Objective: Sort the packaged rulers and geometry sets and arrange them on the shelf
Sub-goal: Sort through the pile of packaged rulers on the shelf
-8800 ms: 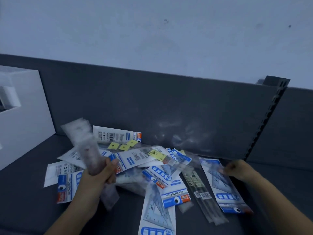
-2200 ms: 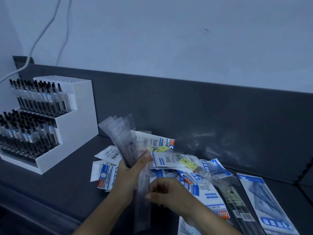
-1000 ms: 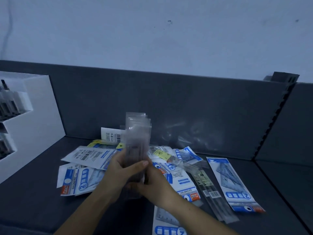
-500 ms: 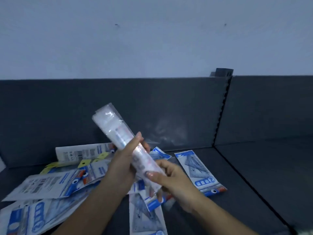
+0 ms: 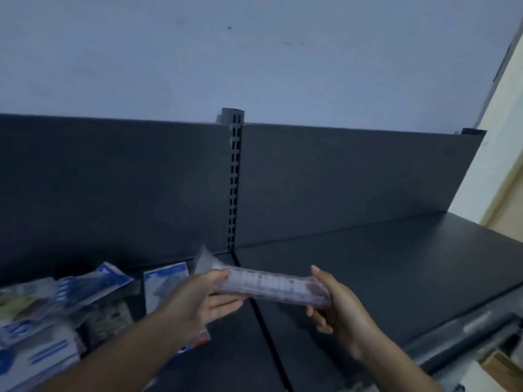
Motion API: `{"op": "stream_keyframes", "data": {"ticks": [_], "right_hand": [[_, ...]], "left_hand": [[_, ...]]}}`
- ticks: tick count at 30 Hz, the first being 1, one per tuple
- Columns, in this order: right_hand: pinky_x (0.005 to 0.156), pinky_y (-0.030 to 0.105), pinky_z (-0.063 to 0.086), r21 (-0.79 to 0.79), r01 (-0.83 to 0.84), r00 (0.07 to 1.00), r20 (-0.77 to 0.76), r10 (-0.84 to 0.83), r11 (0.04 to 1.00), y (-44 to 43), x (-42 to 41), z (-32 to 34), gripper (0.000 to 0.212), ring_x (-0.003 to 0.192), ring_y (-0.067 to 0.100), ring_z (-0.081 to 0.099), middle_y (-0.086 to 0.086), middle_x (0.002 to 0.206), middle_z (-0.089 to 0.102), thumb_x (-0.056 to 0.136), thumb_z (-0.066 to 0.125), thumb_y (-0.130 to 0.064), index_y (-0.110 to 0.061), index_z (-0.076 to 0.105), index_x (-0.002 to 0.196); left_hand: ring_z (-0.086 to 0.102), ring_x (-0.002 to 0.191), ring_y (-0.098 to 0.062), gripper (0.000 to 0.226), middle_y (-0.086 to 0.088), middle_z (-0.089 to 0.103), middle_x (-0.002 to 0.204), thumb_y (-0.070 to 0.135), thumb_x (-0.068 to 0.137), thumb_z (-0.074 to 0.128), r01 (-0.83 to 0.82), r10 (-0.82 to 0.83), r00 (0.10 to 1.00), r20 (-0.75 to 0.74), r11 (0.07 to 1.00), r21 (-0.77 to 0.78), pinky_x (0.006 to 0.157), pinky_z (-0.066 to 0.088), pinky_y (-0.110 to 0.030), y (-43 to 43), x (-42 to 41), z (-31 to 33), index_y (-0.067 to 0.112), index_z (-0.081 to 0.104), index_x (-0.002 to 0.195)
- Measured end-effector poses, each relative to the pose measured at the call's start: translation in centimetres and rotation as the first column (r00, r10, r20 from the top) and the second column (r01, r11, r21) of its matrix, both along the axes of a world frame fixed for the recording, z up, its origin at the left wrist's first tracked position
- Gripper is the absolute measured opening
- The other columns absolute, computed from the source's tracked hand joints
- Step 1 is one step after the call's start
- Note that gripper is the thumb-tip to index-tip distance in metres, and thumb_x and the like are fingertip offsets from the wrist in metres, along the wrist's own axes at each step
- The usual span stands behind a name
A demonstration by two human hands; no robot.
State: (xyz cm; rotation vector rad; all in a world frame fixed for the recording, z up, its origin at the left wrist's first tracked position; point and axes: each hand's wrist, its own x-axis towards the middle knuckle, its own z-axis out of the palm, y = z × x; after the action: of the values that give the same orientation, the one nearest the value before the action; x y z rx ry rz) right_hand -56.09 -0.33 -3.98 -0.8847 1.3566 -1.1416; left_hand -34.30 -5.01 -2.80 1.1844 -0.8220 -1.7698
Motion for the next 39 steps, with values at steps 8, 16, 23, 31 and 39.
{"op": "stream_keyframes", "data": {"ticks": [8,16,23,31,39], "right_hand": [[0.043,0.026,0.025,0.011,-0.002,0.988,-0.154,0.004,1.0,-2.7,-11.4,0.7,0.033,0.038,0.014,0.035,0.005,0.048,0.046,0.093,0.048,-0.04,-0.01,0.06,0.093],[0.04,0.022,0.022,0.069,-0.086,0.979,-0.181,0.097,0.994,-5.3,-13.0,-0.9,0.027,0.039,0.013,0.034,0.005,0.055,0.045,0.093,0.049,-0.036,-0.01,0.052,0.087],[0.042,0.022,0.024,0.099,-0.236,0.961,-0.123,0.247,0.967,-8.7,-14.4,-1.2,0.017,0.044,0.013,0.036,0.003,0.069,0.048,0.088,0.055,-0.024,-0.009,0.055,0.095],[0.049,0.023,0.043,0.054,-0.436,0.898,-0.047,0.438,0.899,-13.5,-22.6,-0.6,0.036,0.058,0.014,0.054,0.007,0.082,0.055,0.085,0.063,-0.003,-0.009,0.046,0.115],[0.078,0.018,0.053,0.05,-0.523,0.782,-0.37,0.502,0.851,-19.4,-36.8,0.5,0.069,0.091,0.017,0.062,0.007,0.106,0.058,0.075,0.064,0.016,-0.008,0.039,0.134]], "left_hand": [[0.072,0.078,-0.029,0.013,-0.02,0.073,0.087,0.005,0.089,0.058,0.009,-0.012,0.997,0.07,0.999,0.043,0.059,0.06,-0.031,-1.6,-10.1,-0.5,-0.004,0.062,0.099],[0.065,0.074,-0.023,0.015,-0.017,0.066,0.086,0.004,0.086,0.063,0.011,-0.016,0.971,0.24,1.0,0.023,0.052,0.056,-0.022,-1.9,-11.3,-1.9,-0.003,0.064,0.099],[0.063,0.084,-0.027,0.016,-0.02,0.062,0.097,-0.005,0.083,0.062,-0.142,0.147,0.969,0.201,0.989,-0.039,0.053,0.058,-0.027,-2.5,-11.9,-2.2,-0.005,0.062,0.099],[0.063,0.086,-0.033,0.016,-0.024,0.057,0.112,-0.011,0.084,0.055,-0.224,0.222,0.945,0.24,0.974,-0.021,0.046,0.055,-0.027,-5.4,-18.7,-2.0,0.001,0.053,0.094],[0.058,0.08,-0.021,0.017,-0.014,0.056,0.091,-0.013,0.087,0.045,-0.269,0.269,0.934,0.233,0.963,-0.033,0.051,0.057,-0.023,-11.0,-31.8,-2.5,0.001,0.053,0.083]]}}
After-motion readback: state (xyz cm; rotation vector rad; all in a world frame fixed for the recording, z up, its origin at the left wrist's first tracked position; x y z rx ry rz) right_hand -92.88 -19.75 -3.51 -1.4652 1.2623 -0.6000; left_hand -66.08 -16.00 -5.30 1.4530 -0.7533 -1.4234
